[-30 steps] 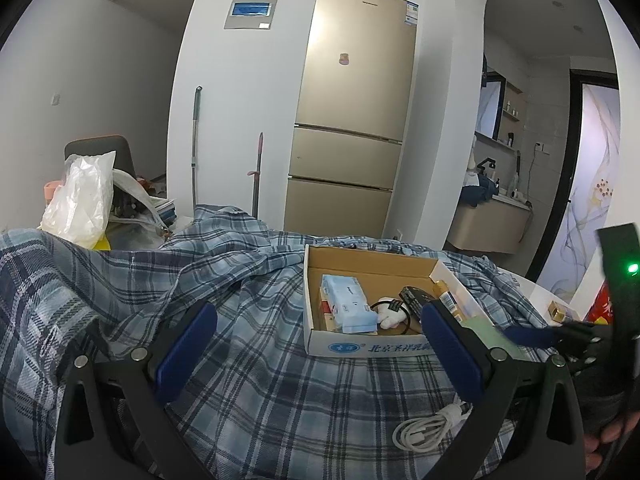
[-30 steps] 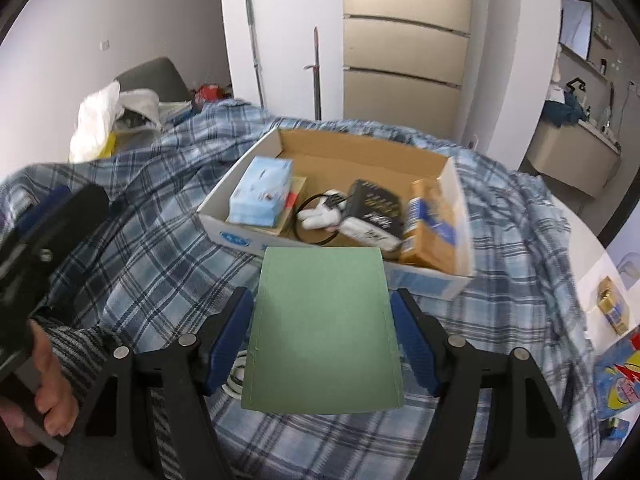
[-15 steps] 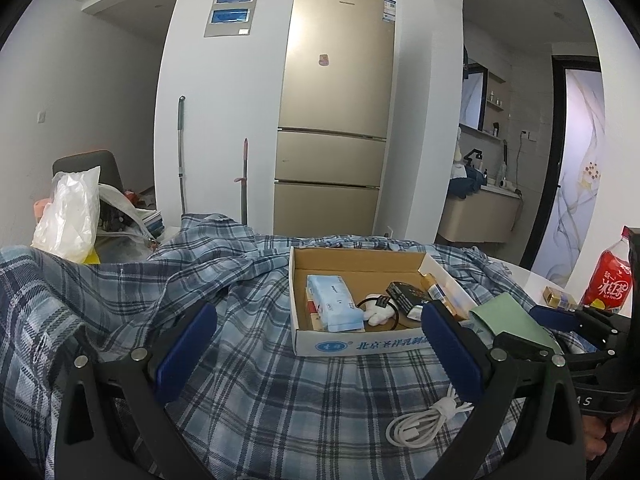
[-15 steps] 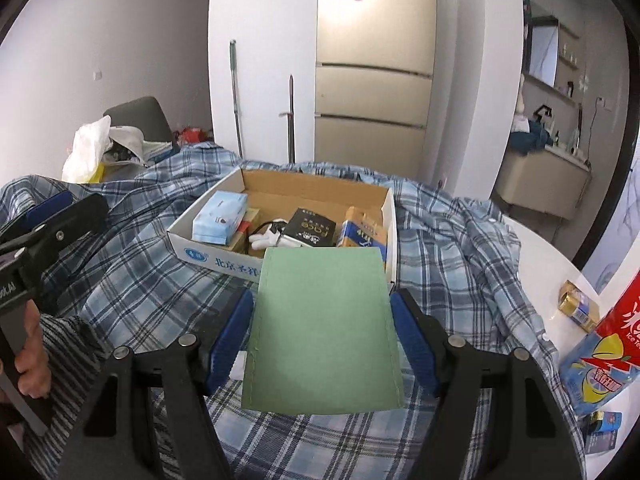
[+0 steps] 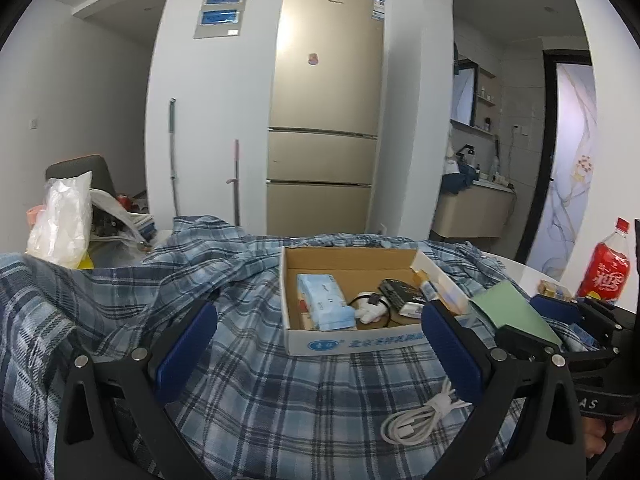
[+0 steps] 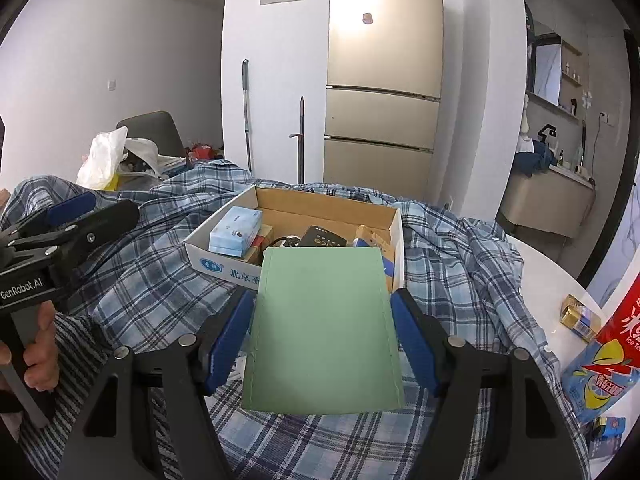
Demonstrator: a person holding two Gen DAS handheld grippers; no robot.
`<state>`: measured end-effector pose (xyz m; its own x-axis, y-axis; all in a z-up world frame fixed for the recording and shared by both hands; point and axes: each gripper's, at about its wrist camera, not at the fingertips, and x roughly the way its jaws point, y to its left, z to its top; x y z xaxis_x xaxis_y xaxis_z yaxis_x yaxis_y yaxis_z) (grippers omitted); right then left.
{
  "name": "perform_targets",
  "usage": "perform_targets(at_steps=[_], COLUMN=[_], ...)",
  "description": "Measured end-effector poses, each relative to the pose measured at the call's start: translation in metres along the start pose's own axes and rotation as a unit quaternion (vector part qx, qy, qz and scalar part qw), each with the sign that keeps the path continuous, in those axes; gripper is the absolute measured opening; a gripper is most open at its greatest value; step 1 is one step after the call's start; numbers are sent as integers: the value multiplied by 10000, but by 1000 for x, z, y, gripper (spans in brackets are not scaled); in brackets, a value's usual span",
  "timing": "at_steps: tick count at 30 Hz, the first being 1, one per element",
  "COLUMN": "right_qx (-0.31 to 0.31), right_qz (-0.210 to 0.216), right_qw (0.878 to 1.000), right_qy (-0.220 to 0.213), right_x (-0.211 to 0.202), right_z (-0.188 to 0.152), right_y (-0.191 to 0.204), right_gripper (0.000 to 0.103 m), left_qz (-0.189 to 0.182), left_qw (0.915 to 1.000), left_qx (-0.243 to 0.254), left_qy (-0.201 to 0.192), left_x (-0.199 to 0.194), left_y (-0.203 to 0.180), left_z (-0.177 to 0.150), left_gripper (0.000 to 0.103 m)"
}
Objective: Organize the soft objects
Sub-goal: 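Grasp the coiled white cable with the left gripper while the right holds the green card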
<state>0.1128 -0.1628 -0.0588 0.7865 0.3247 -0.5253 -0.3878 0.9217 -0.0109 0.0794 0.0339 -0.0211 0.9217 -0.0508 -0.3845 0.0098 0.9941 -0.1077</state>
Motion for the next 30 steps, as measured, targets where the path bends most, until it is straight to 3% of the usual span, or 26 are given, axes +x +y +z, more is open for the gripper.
perform_targets(at_steps=[4, 7, 9, 14, 16, 20, 24, 28, 30], right_qx=[159, 263, 300, 395, 442, 554, 662, 758, 773], right_qz=[8, 38, 70, 97, 94, 99, 153, 186, 192], right_qw=[9999, 9996, 9995, 9991, 9989, 9983, 9976, 9969, 9967], right_qy=[-51, -104, -97, -100, -136, -149, -152, -123, -126], right_x=[-2, -4, -4, -4, -5, -6, -6, -5, -5], right_z=[1, 1, 1, 1, 1, 1, 1, 1, 1], right_y=[-6, -11, -12, -17, -19, -23, -28, -32, -33], right_gripper=[70, 70, 70, 70, 70, 70, 70, 70, 70], left_qz=[-396, -521, -599, -944, -1198, -1160, -1271, -1591, -1531], left_qw=[9988, 9961, 9934, 9847, 9784, 9706, 9561, 9377, 9358], left_qx=[168, 562, 791, 1006, 1131, 1603, 2076, 2247, 2301], left_qy=[253, 432, 582, 1064, 1250, 1371, 1631, 2117, 2188], left_x=[5, 9, 13, 27, 31, 34, 41, 54, 60], left_y=[-7, -23, -33, -47, -53, -68, -84, -92, -93], left_z=[7, 7, 6, 6, 7, 3, -11, -28, -34], left_gripper=[92, 83, 66, 46, 43, 37, 30, 29, 29])
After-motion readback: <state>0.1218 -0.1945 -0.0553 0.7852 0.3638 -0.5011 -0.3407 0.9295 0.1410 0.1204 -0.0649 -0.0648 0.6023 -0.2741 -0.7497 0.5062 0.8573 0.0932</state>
